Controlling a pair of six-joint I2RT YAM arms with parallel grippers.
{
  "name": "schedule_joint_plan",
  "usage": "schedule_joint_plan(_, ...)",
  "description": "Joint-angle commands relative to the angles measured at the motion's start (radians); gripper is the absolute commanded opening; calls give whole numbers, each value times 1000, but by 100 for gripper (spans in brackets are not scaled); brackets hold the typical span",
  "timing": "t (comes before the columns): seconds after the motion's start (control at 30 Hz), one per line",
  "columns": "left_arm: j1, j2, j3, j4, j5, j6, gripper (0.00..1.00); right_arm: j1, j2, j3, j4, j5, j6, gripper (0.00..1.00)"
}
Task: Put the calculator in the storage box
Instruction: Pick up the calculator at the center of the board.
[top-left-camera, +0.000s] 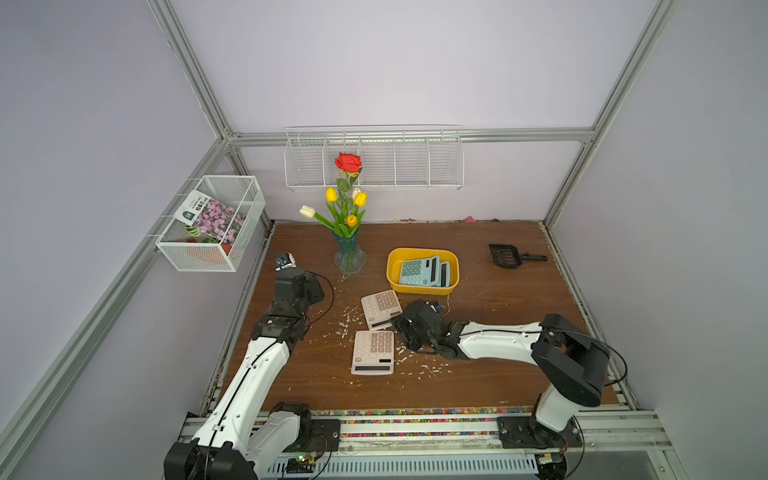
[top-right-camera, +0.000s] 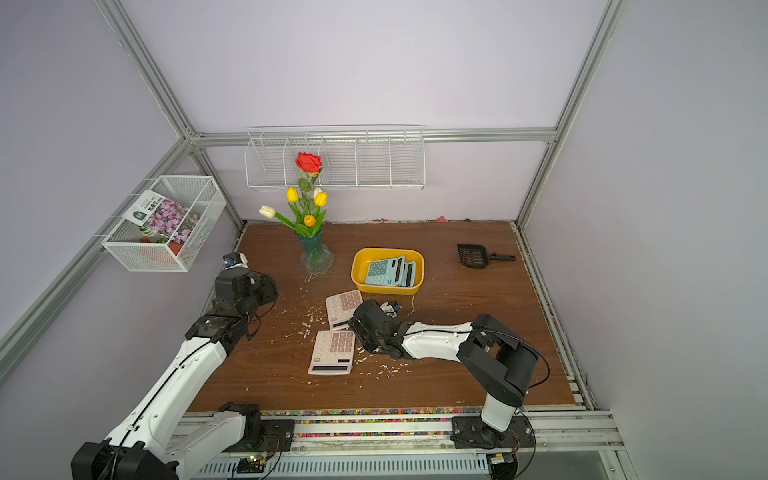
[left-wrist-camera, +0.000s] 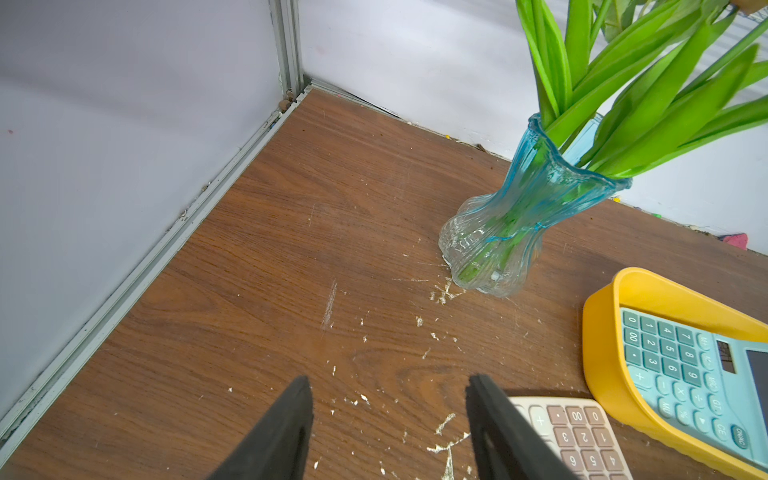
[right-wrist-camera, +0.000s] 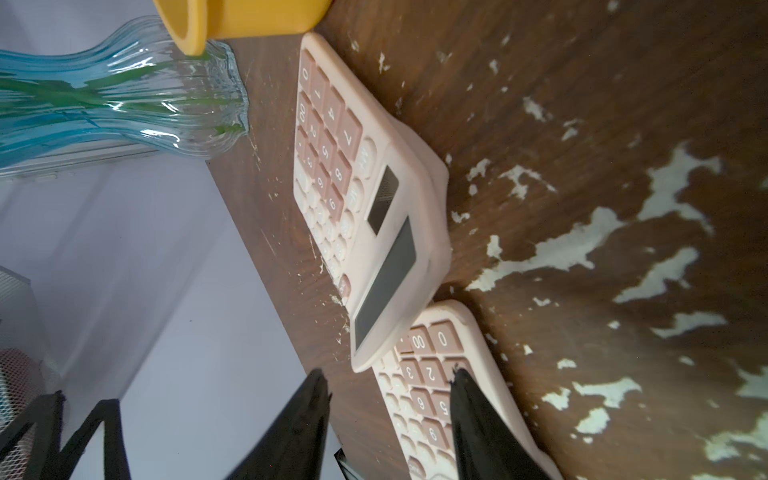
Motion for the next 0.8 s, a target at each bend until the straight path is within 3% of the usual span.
schedule_joint_plan(0.0,-6,-8,20,-11,-5,5,63,5,32,34,43,-1,37,50)
schedule_joint_plan(0.77,-14,-7,18,-23,-2,-2,63,-6,89,16,100,-45,81,47)
